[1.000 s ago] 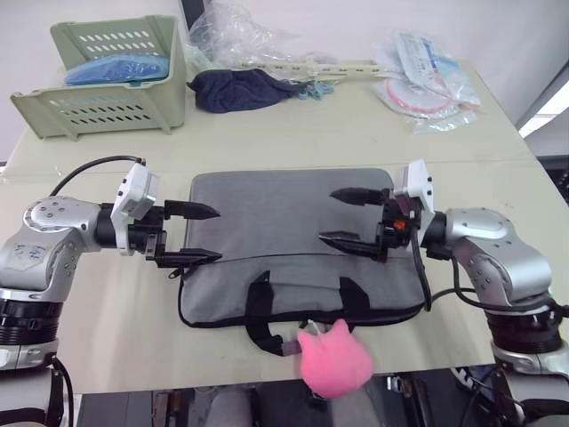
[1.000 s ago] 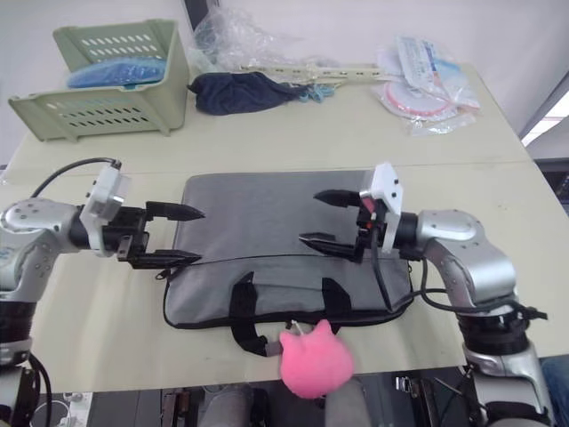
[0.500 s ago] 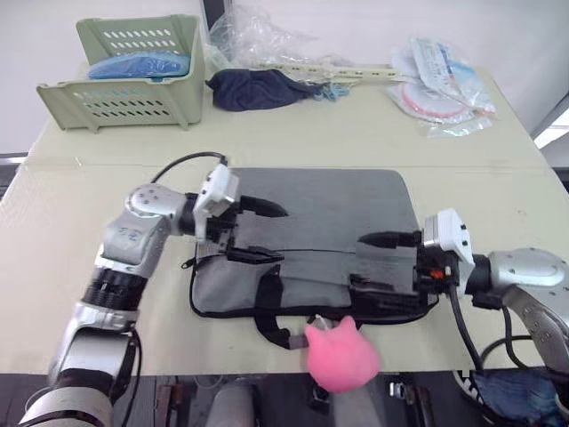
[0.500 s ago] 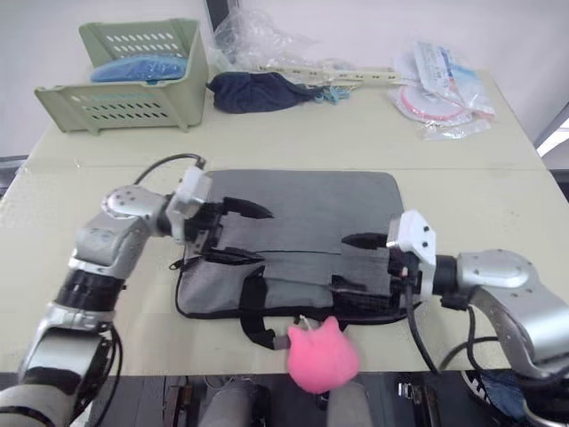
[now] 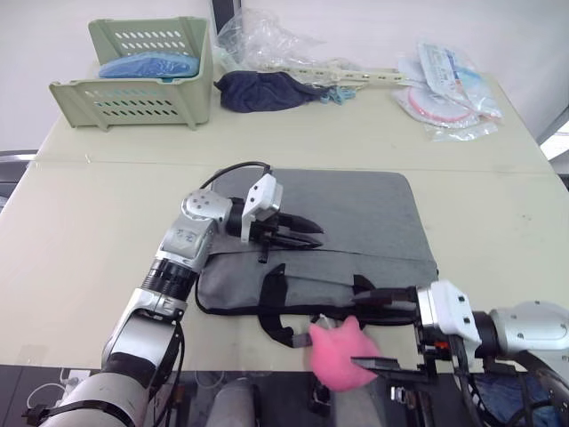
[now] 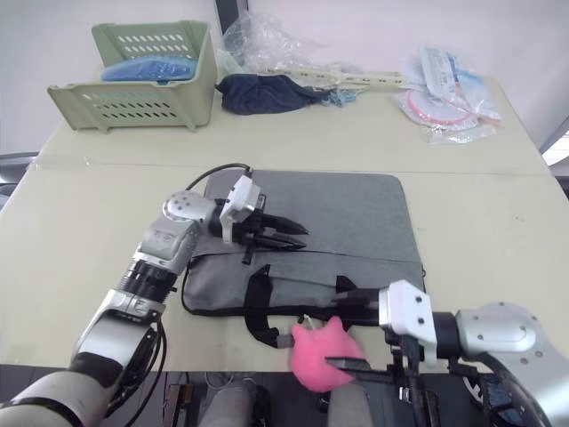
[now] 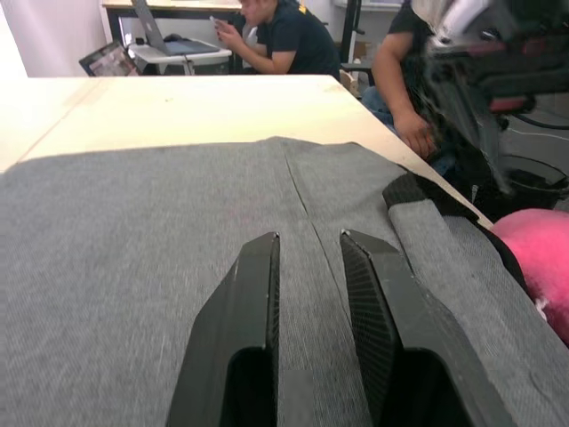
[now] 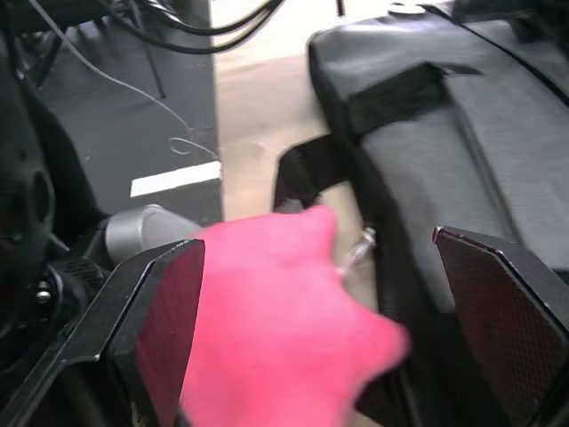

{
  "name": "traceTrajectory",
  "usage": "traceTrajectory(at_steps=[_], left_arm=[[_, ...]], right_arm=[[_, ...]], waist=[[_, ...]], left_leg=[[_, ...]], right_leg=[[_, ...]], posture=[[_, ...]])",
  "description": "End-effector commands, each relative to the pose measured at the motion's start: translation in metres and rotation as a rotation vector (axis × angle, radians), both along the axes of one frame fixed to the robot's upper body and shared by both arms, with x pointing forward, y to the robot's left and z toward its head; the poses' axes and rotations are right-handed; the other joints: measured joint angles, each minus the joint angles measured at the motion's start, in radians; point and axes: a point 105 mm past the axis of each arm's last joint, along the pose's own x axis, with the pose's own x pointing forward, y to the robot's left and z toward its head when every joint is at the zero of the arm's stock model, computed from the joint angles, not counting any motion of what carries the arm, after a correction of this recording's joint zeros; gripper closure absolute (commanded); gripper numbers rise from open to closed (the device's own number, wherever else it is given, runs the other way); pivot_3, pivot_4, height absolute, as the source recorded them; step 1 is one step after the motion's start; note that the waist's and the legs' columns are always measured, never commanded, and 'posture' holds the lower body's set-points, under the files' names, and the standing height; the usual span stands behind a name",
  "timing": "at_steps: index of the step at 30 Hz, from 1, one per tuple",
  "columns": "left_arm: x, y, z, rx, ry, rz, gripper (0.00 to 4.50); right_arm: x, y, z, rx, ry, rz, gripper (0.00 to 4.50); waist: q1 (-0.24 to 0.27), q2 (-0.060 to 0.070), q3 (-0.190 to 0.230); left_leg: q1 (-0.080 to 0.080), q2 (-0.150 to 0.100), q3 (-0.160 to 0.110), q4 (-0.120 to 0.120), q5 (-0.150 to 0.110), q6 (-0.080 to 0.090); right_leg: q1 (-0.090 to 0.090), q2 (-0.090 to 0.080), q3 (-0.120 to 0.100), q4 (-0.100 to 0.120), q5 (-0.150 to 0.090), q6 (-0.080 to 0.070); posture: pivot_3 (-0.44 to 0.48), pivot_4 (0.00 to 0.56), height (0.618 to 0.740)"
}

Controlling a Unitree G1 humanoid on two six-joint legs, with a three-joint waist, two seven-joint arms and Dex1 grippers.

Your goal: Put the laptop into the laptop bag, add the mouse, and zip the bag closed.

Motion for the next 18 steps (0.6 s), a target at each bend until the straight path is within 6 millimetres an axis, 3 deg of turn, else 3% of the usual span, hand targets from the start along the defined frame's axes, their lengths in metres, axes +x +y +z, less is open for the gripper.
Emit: traceTrajectory(at_steps=[1, 4, 11, 16, 18], left_arm=[[0.004, -0.009, 0.017, -0.023, -0.046, 0.014, 4.48], [0.005, -0.014, 0.013, 0.002, -0.019, 0.030, 4.48], [0.007, -0.013, -0.044, 0.223, -0.014, 0.105, 4.48], [0.010, -0.011, -0.056, 0.272, -0.010, 0.150, 4.48], [0.011, -0.010, -0.056, 0.263, 0.001, 0.158, 4.50]], right_arm=[[-0.012, 0.009, 0.001, -0.027, -0.083, 0.078, 0.00], [-0.012, 0.014, -0.006, -0.042, -0.123, 0.108, 0.00], [0.001, 0.019, -0.049, -0.201, -0.192, 0.169, 0.00], [0.003, 0.016, -0.054, -0.217, -0.175, 0.153, 0.00], [0.002, 0.015, -0.055, -0.218, -0.160, 0.146, 0.51]], waist=[[0.000, 0.000, 0.000], [0.000, 0.000, 0.000], [-0.001, 0.000, -0.001], [-0.001, 0.000, -0.001], [-0.001, 0.000, -0.001]], left_leg=[[0.000, 0.000, 0.000, 0.001, 0.000, 0.000], [-0.002, 0.000, -0.002, 0.004, 0.000, 0.001], [-0.001, 0.000, -0.002, 0.006, 0.000, 0.001], [0.010, 0.001, -0.006, 0.008, -0.002, 0.003], [0.011, 0.001, -0.007, 0.010, -0.002, 0.004]], right_leg=[[0.000, 0.000, 0.000, 0.000, 0.000, 0.000], [0.001, 0.000, -0.001, 0.000, 0.001, 0.000], [0.003, 0.000, -0.001, 0.001, 0.001, 0.000], [0.018, -0.001, -0.004, -0.002, 0.001, 0.000], [0.020, -0.001, -0.004, -0.002, 0.001, 0.000]], posture=[[0.000, 0.150, 0.740], [0.000, 0.150, 0.740], [0.000, 0.150, 0.740], [0.000, 0.150, 0.740], [0.000, 0.150, 0.740]])
